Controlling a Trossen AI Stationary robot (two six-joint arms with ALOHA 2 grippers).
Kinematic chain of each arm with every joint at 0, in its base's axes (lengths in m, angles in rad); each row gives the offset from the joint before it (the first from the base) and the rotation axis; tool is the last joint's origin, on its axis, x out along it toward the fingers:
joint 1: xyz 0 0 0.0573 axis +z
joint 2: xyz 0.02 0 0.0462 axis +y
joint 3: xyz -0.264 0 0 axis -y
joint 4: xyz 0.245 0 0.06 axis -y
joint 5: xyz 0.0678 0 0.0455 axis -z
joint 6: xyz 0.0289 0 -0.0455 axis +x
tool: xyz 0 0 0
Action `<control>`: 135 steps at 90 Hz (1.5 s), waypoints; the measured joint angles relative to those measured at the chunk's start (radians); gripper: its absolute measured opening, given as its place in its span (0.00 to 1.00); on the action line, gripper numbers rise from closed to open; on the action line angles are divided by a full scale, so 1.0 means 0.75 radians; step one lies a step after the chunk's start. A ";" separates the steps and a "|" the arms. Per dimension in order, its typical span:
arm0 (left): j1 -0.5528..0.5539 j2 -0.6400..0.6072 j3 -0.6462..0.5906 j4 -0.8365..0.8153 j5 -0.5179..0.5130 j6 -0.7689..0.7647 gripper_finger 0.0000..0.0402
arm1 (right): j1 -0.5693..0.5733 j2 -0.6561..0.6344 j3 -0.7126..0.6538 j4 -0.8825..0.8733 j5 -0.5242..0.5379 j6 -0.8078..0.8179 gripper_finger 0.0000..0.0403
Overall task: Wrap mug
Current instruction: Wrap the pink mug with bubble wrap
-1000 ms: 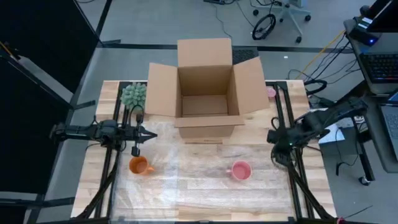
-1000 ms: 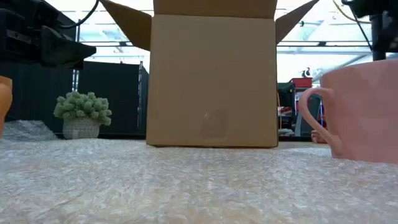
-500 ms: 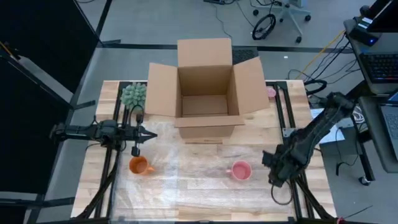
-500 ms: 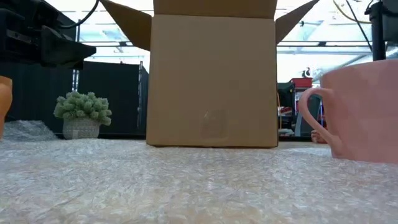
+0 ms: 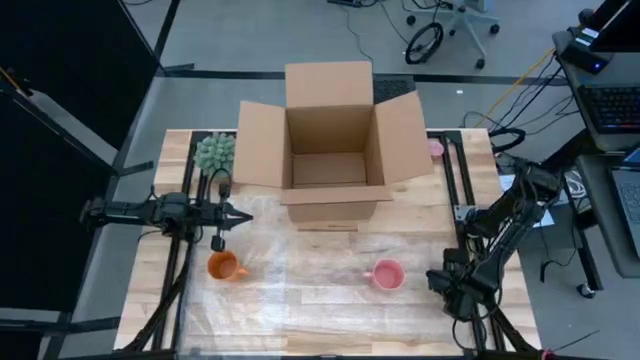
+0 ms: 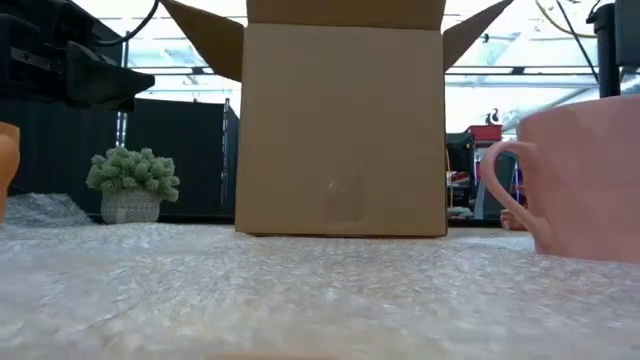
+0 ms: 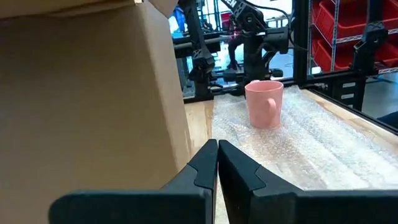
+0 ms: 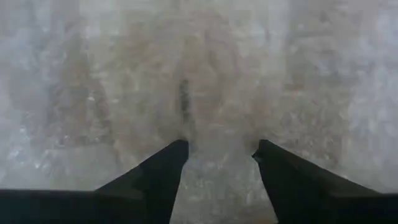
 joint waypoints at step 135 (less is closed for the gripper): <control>0.000 0.000 0.000 0.000 0.000 0.000 0.00 | -0.603 -0.498 0.286 0.143 0.278 -0.524 0.15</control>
